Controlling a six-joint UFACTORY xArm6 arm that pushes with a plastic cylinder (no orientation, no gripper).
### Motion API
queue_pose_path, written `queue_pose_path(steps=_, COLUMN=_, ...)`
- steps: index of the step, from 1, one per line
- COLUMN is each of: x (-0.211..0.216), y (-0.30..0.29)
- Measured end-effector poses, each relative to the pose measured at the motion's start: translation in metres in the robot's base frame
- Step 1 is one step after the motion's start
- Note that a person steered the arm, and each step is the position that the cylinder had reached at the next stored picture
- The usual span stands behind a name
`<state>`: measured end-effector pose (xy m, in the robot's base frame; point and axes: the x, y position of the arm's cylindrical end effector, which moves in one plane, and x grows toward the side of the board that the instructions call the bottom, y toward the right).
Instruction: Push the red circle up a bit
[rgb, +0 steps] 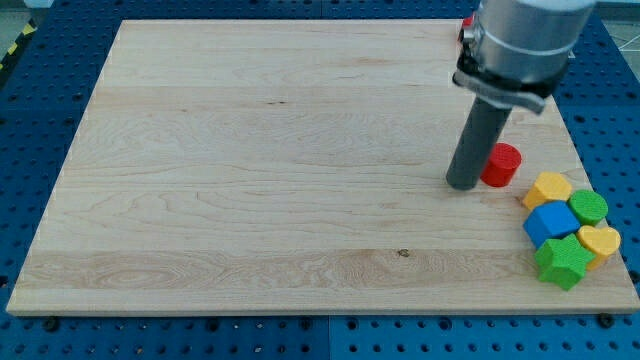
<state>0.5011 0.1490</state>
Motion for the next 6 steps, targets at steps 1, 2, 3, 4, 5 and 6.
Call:
queue_pose_path(steps=1, x=0.011, y=0.027)
queue_pose_path(steps=2, x=-0.004, y=0.044)
queue_pose_path(steps=3, x=-0.037, y=0.044)
queue_pose_path(steps=4, x=-0.076, y=0.044)
queue_pose_path(steps=5, x=-0.105, y=0.05)
queue_pose_path(steps=6, x=-0.122, y=0.065)
